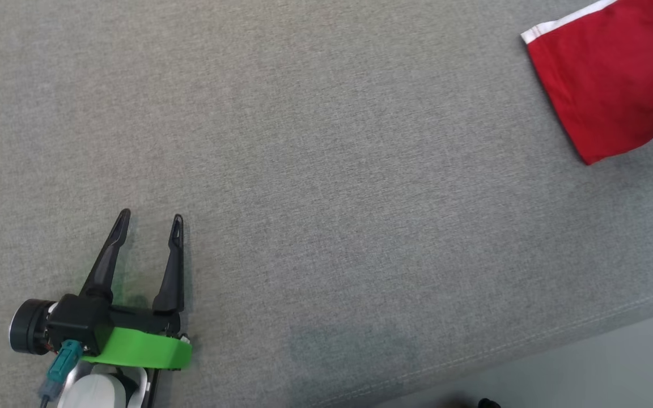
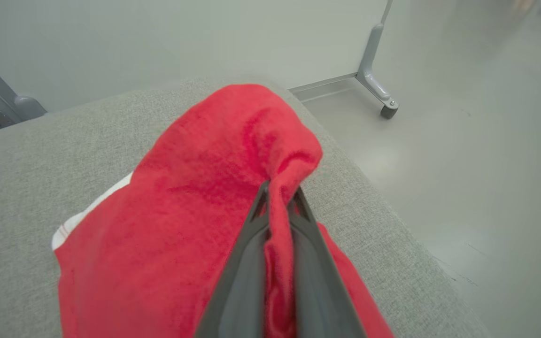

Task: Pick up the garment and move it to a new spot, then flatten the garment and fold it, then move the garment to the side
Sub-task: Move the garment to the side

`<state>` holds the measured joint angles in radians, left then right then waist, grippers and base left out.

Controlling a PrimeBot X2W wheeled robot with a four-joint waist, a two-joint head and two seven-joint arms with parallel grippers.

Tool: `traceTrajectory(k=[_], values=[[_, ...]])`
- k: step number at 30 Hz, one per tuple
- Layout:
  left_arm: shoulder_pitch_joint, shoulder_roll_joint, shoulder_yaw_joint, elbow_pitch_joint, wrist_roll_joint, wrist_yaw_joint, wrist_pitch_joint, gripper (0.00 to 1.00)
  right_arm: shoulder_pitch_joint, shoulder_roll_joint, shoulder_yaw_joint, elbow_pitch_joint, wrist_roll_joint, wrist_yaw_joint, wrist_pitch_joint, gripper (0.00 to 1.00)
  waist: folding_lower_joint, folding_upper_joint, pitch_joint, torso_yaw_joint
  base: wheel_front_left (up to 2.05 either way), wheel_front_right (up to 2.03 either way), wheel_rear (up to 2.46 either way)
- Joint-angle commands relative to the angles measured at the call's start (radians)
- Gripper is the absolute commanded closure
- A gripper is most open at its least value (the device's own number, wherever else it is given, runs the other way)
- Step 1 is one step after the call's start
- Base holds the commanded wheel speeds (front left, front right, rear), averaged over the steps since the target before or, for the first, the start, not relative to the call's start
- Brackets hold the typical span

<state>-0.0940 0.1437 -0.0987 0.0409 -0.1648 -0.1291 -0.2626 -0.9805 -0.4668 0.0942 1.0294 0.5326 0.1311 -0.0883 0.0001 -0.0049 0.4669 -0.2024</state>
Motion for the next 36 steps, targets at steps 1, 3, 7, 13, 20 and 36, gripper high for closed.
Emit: traceTrajectory(k=[1,3,7,13,20,36], values=[[-0.012,0.001,0.006,-0.005,0.009,-0.001,-0.003,0.0,-0.018,-0.008,-0.004,0.021,-0.016,-0.001,-0.002,1.0,-0.0001,0.0049,0.046,0.047,0.0,0.0,0.0],[-0.014,-0.003,0.01,-0.006,0.009,-0.001,-0.003,0.0,-0.027,-0.012,-0.006,0.037,-0.026,-0.001,-0.003,1.0,-0.0001,0.0049,0.048,0.049,0.0,0.0,0.0],[-0.016,-0.015,0.016,-0.005,0.011,-0.001,-0.003,0.0,-0.048,-0.029,0.004,0.092,-0.077,-0.001,-0.007,0.0,-0.0001,0.0049,0.039,0.05,0.0,0.0,0.0],[-0.011,-0.042,0.023,0.007,-0.003,-0.001,-0.003,0.0,-0.067,-0.055,0.005,0.128,-0.157,-0.001,-0.086,0.0,-0.0001,0.0049,-0.025,0.043,0.0,0.0,0.0],[0.042,-0.072,0.046,0.021,-0.021,-0.001,-0.003,0.0,0.007,-0.063,0.018,0.052,-0.199,-0.001,-0.158,0.0,-0.0001,0.0049,-0.153,0.069,0.0,0.0,0.0],[0.188,-0.092,0.121,0.029,-0.061,0.022,-0.003,0.0,0.588,0.153,-0.199,-0.629,-0.293,-0.001,-0.178,0.0,-0.0001,0.0049,-0.367,0.209,0.0,0.0,0.0]])
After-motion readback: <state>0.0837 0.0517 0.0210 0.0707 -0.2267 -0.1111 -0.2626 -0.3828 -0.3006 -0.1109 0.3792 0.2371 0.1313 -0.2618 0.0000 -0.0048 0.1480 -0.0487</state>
